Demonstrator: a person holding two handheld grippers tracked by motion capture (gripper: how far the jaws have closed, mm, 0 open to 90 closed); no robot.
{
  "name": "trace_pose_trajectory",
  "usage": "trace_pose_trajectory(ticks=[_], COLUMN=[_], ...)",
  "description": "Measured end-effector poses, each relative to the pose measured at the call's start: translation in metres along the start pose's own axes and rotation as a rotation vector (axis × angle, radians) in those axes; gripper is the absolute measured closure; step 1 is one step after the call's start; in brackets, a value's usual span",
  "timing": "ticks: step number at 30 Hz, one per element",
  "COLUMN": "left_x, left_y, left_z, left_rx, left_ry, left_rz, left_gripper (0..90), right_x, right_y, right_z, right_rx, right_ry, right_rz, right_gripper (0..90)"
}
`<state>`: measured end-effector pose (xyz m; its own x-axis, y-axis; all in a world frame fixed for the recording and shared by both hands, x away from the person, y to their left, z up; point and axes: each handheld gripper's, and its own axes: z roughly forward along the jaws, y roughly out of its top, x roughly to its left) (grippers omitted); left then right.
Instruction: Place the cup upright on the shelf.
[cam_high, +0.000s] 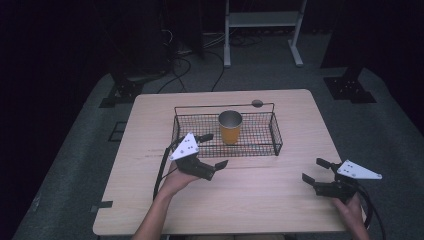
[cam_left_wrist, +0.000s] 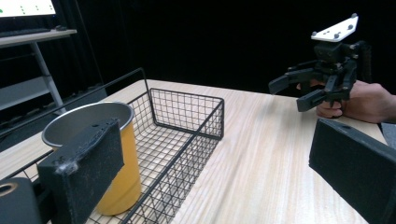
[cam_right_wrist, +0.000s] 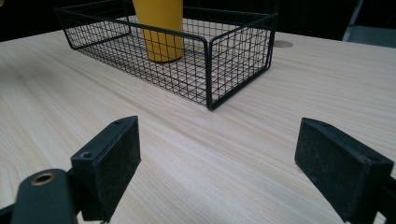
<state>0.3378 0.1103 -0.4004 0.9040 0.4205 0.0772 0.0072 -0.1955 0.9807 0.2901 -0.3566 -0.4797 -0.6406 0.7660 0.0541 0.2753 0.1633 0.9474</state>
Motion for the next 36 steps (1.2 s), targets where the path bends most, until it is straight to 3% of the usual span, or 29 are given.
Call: trace_pose_trajectory(ticks=[5, 18, 30, 36], left_x=[-0.006, -0.016, -0.028, -0.036], left_y=[-0.003, -0.023, -0.043, -0.055], left_z=[-0.004, -0.013, -0.025, -0.038], left_rx=[0.005, 0.009, 0.008, 0.004], left_ry=[0.000, 0.007, 0.034, 0.070], left_rz=[0.008, -0.020, -0.042, -0.039], left_gripper=[2.4, 2.4, 2.4, 2.4], right_x=[0.000, 0.000, 0.001, 0.000], right_y=[0.000, 0.000, 0.000, 0.000], right_z=[0.000, 0.000, 0.000, 0.000], right_rx=[0.000, 0.000, 0.002, -0.001], right_ry=[0.000, 0.000, 0.001, 0.003], right_rz=[0.000, -0.001, -0.003, -0.003], right_gripper=[13.3, 13.2, 13.3, 13.3])
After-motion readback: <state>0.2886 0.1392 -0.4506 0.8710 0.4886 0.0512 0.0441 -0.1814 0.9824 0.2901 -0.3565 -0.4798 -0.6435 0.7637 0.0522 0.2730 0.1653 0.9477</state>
